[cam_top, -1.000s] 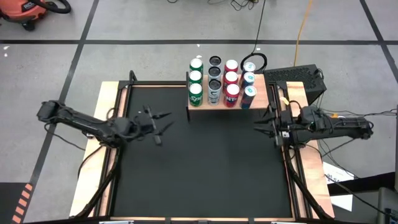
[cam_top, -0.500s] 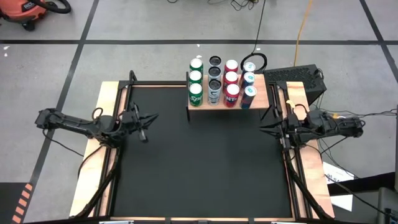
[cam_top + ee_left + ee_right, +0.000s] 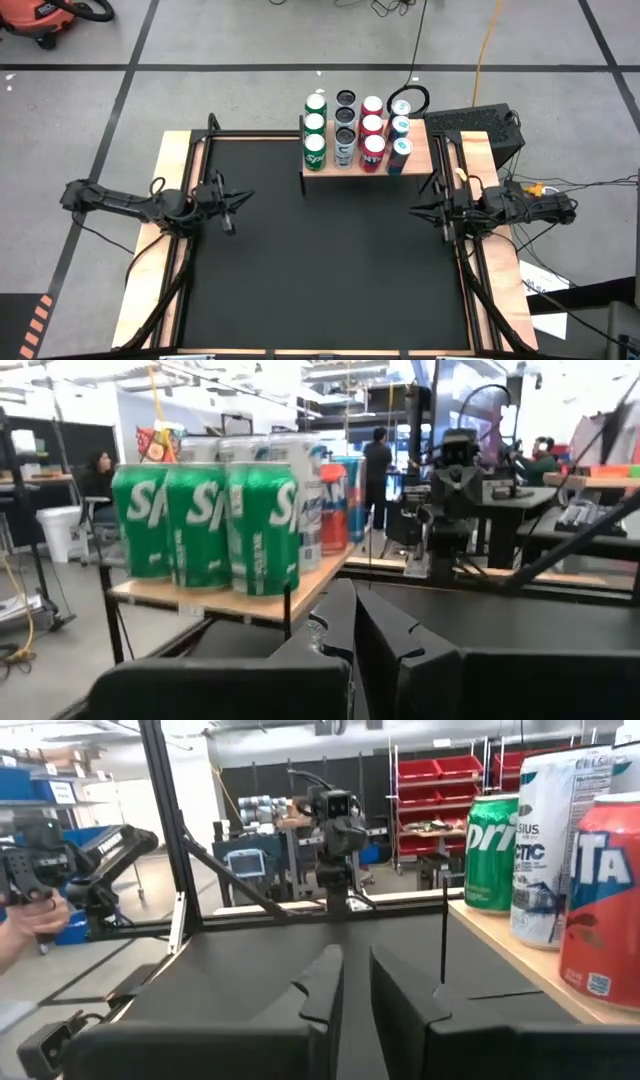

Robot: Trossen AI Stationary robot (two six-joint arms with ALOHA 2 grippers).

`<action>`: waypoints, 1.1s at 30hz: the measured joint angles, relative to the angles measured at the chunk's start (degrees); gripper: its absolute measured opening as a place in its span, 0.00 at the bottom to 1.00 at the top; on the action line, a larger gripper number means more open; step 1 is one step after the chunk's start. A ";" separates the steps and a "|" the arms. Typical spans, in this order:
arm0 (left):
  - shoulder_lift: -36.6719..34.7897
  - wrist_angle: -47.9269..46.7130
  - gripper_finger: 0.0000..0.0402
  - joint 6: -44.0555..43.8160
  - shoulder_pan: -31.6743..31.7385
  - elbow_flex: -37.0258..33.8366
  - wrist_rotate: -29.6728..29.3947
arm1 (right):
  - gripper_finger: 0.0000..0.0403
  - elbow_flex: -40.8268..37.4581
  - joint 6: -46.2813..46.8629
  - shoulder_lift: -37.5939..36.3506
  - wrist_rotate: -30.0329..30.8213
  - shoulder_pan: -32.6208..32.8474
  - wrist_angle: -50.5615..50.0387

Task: Place canned beverage on shelf
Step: Return to Home Position

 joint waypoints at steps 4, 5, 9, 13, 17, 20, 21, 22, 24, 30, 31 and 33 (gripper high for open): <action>-1.55 2.45 0.03 -0.64 0.48 -2.84 0.02 | 0.10 -3.33 -0.56 0.05 0.08 0.00 3.74; -2.03 1.53 0.03 -0.65 0.47 -2.84 -0.02 | 0.10 -3.84 -0.58 0.04 0.24 0.00 4.41; -3.61 -0.71 0.03 -1.58 0.45 -2.84 -1.26 | 0.10 -6.23 -0.10 0.03 1.33 0.00 4.69; -4.23 -3.22 0.03 -4.43 0.45 -2.86 -2.45 | 0.10 -9.51 0.88 0.01 1.41 0.00 10.10; -4.21 -4.04 0.03 -5.01 0.38 -2.86 -2.30 | 0.10 -11.70 2.38 -0.04 1.41 -0.06 12.04; -4.25 -2.78 0.02 -4.71 0.38 -2.86 -2.19 | 0.10 -11.72 4.17 0.09 1.28 -0.07 10.03; -4.23 -2.47 0.01 -4.66 0.38 -2.86 -2.13 | 0.10 -11.72 4.22 0.07 1.18 -0.04 10.63; -4.23 -2.07 0.01 -4.75 0.38 -2.87 -1.95 | 0.10 -11.73 4.22 0.00 1.12 0.00 11.31; -4.24 -1.94 0.00 -5.18 0.38 -2.88 -0.96 | 0.10 -11.75 3.62 0.00 1.12 0.00 11.62; -4.07 -5.91 0.00 -9.80 -0.53 -2.91 0.63 | 0.10 -11.86 3.96 0.02 0.85 -0.01 11.12; -3.93 -6.28 0.00 -10.57 -0.69 -2.91 0.61 | 0.10 -11.86 4.09 0.02 0.48 -0.01 10.91; -3.67 -6.94 0.00 -10.97 -0.90 -2.91 0.52 | 0.10 -11.86 4.11 0.04 -0.41 0.00 10.82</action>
